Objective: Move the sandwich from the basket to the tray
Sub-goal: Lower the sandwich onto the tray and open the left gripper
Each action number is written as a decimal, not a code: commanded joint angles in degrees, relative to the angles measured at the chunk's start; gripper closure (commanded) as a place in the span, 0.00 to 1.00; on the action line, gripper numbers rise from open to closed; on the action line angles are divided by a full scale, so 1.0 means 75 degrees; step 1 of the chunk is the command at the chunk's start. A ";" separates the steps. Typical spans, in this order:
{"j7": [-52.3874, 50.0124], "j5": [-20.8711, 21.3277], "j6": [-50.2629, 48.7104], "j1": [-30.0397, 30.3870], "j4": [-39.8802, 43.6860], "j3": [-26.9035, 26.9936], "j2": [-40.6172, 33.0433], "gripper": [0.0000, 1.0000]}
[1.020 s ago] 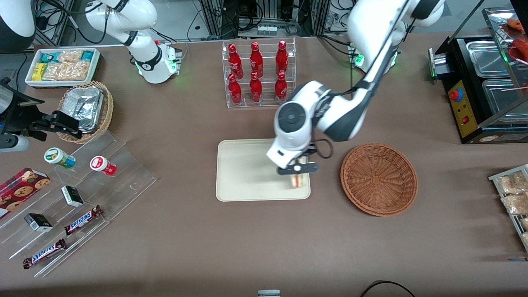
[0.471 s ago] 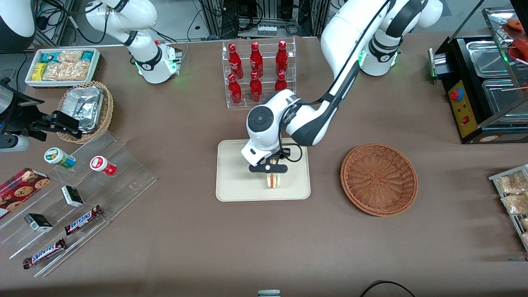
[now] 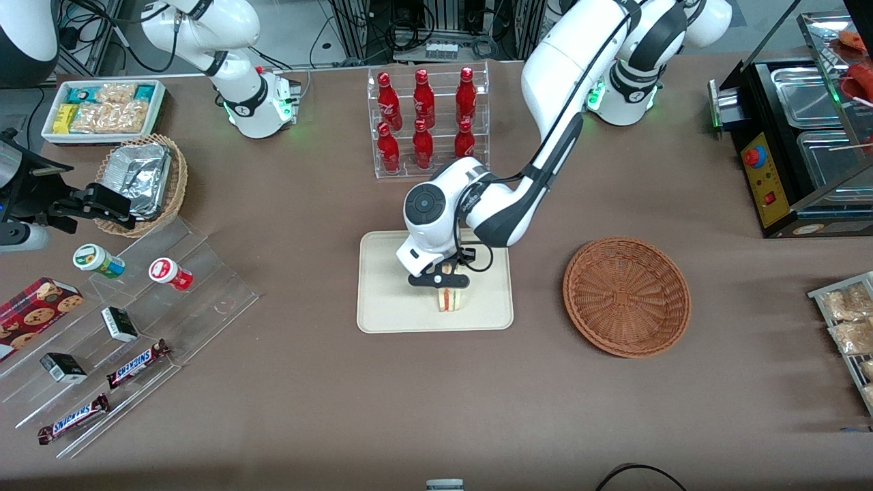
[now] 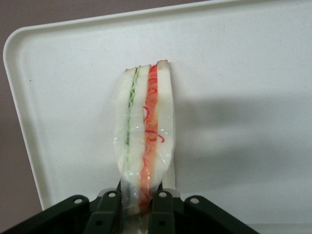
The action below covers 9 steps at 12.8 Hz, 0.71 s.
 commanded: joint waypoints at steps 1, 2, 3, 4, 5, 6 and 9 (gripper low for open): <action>-0.0023 0.0114 -0.0099 -0.0117 0.0287 0.0119 0.0048 0.00; -0.0034 0.0137 -0.0169 -0.0117 0.0287 0.0130 -0.0080 0.00; -0.0034 0.0126 -0.0274 -0.0094 0.0287 0.0130 -0.0325 0.00; -0.0046 0.0114 -0.0507 -0.0036 0.0287 0.0142 -0.0571 0.00; -0.0058 0.0126 -0.0857 0.0011 0.0287 0.0154 -0.0852 0.00; -0.0069 0.0114 -0.1267 0.0047 0.0287 0.0200 -0.1168 0.00; 0.0071 0.0009 -0.2452 0.0606 0.0229 0.0447 -0.2340 0.00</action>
